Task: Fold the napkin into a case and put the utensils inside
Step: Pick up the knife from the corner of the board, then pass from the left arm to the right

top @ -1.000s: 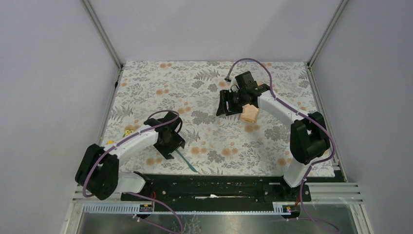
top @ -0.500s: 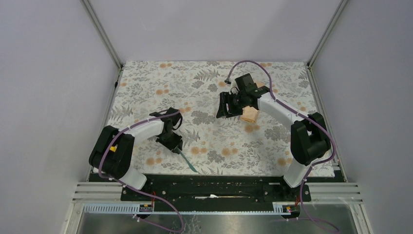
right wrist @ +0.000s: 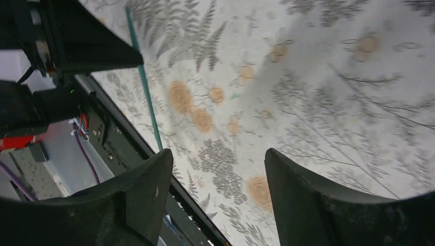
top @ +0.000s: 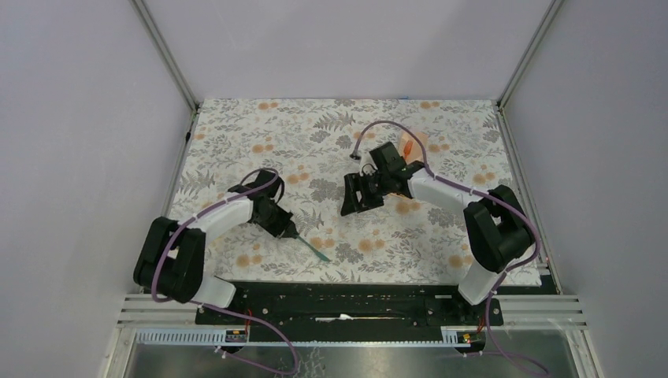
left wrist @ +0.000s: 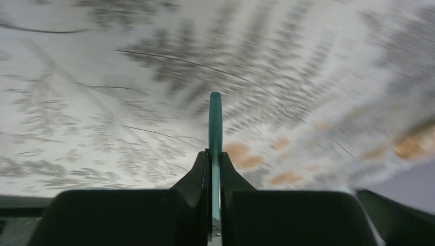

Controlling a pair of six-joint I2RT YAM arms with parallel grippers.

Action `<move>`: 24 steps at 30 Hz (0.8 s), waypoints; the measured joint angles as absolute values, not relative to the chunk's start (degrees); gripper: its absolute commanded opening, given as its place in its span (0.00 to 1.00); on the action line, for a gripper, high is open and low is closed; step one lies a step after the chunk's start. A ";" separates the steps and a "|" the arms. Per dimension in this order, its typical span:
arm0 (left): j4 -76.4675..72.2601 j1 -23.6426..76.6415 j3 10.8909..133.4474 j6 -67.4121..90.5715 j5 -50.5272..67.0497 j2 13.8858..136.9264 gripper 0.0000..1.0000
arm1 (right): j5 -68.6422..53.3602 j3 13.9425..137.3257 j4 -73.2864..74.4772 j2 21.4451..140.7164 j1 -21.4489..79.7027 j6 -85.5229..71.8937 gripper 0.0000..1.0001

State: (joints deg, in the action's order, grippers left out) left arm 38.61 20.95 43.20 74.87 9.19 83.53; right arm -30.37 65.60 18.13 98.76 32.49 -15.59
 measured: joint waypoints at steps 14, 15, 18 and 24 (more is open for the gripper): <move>4.49 16.69 41.82 75.22 36.82 66.59 0.00 | -25.10 49.34 -7.51 83.92 38.24 -20.29 0.83; 1.08 16.40 41.01 78.06 38.63 66.46 0.00 | -24.93 48.71 -8.73 83.92 38.33 -19.84 0.83; -9.39 16.16 37.23 86.78 41.82 65.60 0.00 | -24.58 45.93 -13.13 83.88 39.75 -17.56 0.82; -27.29 16.05 31.38 102.87 44.45 65.32 0.00 | -24.47 41.67 -24.62 83.59 49.21 -13.85 0.78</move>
